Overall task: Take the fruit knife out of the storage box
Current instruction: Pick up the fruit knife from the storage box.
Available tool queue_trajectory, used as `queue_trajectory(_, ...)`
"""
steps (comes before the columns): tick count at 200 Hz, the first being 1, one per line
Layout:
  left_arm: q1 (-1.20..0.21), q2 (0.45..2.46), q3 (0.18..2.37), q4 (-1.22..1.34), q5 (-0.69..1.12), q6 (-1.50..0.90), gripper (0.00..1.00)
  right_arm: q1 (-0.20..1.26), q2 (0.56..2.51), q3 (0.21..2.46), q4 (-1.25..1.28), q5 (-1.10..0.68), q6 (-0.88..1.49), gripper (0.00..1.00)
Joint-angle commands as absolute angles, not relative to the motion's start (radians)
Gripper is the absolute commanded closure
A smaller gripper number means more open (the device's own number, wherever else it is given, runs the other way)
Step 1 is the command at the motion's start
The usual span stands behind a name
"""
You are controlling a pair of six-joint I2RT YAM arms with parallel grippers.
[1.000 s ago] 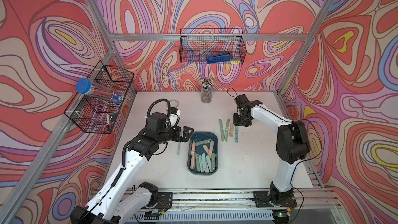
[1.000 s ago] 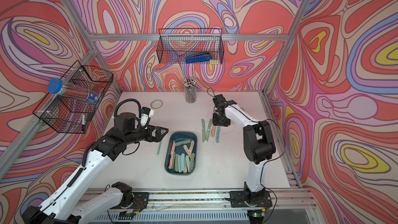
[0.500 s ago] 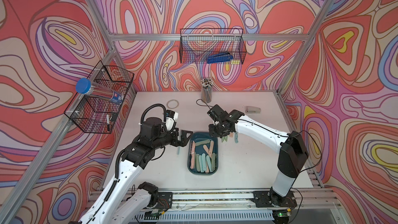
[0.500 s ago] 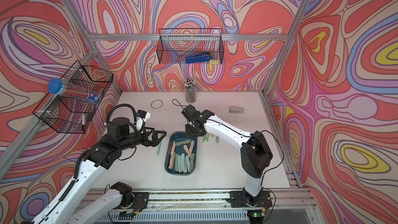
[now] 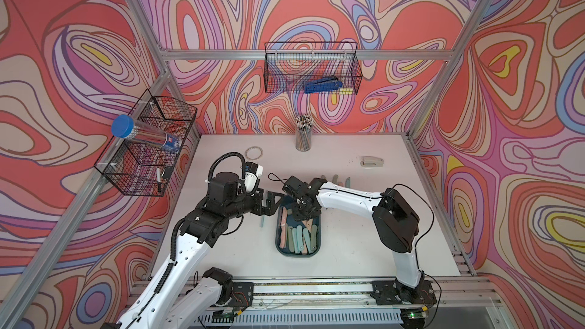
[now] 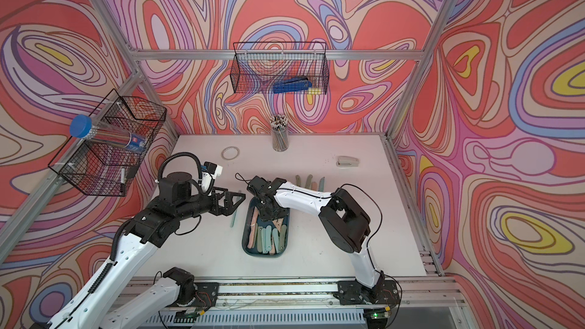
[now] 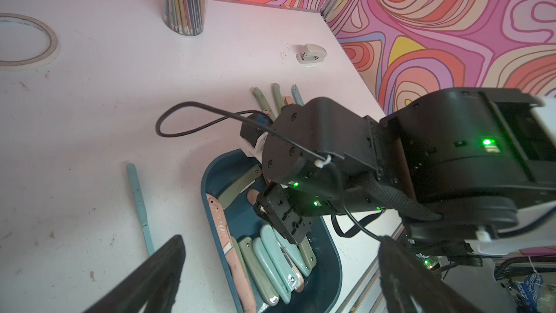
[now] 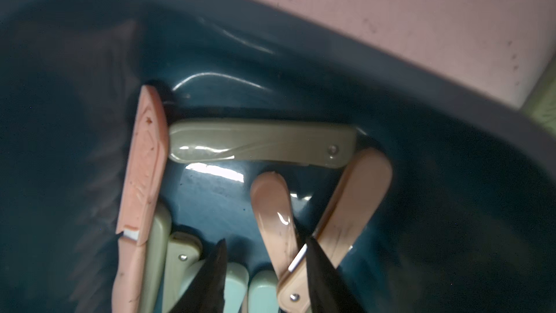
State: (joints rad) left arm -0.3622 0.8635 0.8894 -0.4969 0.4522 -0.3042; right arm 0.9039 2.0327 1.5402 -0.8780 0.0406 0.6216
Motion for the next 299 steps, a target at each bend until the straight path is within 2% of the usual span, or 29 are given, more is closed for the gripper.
queue_trajectory(1,-0.369,0.851,0.881,-0.486,0.457,-0.308,0.0,0.904,2.064,1.551,-0.87,0.072,0.594,0.57)
queue_trajectory(75,-0.368,0.854,0.882,-0.486,0.458,-0.307,0.0,0.903,2.129,1.576,-0.889,0.091,0.563,0.59)
queue_trajectory(120,-0.369,0.845,0.881,-0.486,0.452,-0.307,0.0,0.904,2.144,1.587,-0.904,0.087,0.555,0.68)
queue_trajectory(173,-0.37,0.86,0.882,-0.482,0.456,-0.307,0.0,0.904,2.109,1.591,-0.888,0.08,0.561,0.75)
queue_trajectory(227,-0.368,0.856,0.881,-0.485,0.445,-0.305,0.0,0.905,2.055,1.584,-0.84,0.031,0.58,0.77)
queue_trajectory(299,-0.369,0.862,0.883,-0.485,0.446,-0.305,0.0,0.905,1.933,1.584,-0.794,0.08,0.59,0.77)
